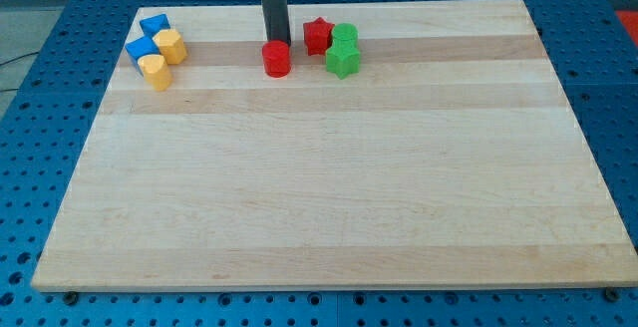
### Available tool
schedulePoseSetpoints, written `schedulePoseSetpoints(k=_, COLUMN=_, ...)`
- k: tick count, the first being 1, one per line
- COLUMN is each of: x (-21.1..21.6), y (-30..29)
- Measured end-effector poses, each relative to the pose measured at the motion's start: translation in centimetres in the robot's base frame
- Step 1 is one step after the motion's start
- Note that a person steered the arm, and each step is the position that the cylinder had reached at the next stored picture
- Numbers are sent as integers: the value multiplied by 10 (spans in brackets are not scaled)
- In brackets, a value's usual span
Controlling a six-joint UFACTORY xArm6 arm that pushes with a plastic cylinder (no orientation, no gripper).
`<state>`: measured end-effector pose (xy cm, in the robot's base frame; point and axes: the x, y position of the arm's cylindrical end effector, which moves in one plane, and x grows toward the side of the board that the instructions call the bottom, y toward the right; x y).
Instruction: Push the red star into the red circle
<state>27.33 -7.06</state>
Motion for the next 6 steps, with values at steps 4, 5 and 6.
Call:
schedulePoseSetpoints(k=4, x=-46, y=96)
schedulePoseSetpoints(k=5, x=-28, y=47)
schedulePoseSetpoints(k=6, x=5, y=67)
